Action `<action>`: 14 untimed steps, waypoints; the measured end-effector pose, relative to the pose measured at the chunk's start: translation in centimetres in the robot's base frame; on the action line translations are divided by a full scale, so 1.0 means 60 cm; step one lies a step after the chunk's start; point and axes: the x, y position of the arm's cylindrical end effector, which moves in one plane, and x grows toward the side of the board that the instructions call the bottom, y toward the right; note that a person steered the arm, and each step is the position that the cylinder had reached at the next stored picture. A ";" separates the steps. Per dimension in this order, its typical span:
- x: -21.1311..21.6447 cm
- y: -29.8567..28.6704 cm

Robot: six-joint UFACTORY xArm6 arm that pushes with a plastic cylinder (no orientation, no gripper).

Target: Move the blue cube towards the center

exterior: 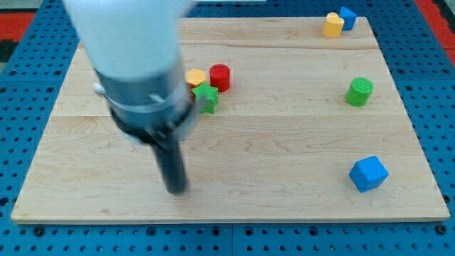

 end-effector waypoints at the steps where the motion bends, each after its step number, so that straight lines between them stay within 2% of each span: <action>1: 0.041 0.140; 2: 0.038 0.281; 4: 0.034 0.428; 5: 0.030 0.440; 7: -0.022 0.440; 9: -0.049 0.383; 14: -0.202 0.344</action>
